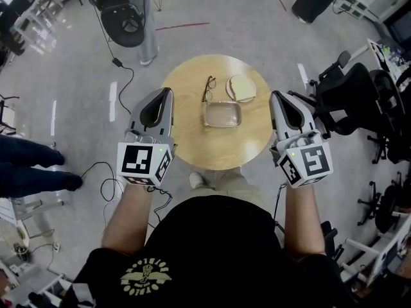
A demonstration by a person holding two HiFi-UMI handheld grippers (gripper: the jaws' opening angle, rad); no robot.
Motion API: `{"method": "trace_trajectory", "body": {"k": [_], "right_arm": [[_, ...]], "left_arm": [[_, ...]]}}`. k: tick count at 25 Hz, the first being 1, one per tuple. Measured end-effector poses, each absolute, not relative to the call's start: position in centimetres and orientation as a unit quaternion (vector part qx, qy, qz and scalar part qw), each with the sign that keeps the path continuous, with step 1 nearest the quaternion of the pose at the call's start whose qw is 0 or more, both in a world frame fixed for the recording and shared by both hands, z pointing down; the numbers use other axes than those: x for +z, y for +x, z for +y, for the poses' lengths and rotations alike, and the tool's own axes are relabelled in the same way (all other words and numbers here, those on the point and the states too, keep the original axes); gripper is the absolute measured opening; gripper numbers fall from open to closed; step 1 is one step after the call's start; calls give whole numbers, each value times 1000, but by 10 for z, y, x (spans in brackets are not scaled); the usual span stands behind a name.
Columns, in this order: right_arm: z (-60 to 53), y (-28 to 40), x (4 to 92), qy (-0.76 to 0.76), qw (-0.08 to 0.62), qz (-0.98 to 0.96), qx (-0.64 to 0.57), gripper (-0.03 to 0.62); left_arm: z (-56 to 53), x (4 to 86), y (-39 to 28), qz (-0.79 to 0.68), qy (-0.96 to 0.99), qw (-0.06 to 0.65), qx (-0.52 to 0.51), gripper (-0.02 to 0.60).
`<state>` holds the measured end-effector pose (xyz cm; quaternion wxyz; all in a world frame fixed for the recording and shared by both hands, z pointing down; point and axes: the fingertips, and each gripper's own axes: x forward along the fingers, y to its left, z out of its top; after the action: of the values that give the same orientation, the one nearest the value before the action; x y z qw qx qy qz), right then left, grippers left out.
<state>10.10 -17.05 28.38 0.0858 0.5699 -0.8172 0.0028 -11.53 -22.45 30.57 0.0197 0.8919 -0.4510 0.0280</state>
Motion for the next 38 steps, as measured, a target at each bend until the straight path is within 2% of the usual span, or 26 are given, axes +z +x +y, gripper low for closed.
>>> {"method": "trace_trajectory", "body": {"k": [5,26,38], "right_arm": [[-182,96,280,556,83,-827,2,15],[-251,110,346,513,95,-851,66,15],[-267,146,411,510,127,-842,120,15]], "left_arm": [[-237,294,-128,-477,879,16,18,17],[-285,354,-104,-485,868,82,69,18],[-294,415,-50,-456,875,125,107,18]]}}
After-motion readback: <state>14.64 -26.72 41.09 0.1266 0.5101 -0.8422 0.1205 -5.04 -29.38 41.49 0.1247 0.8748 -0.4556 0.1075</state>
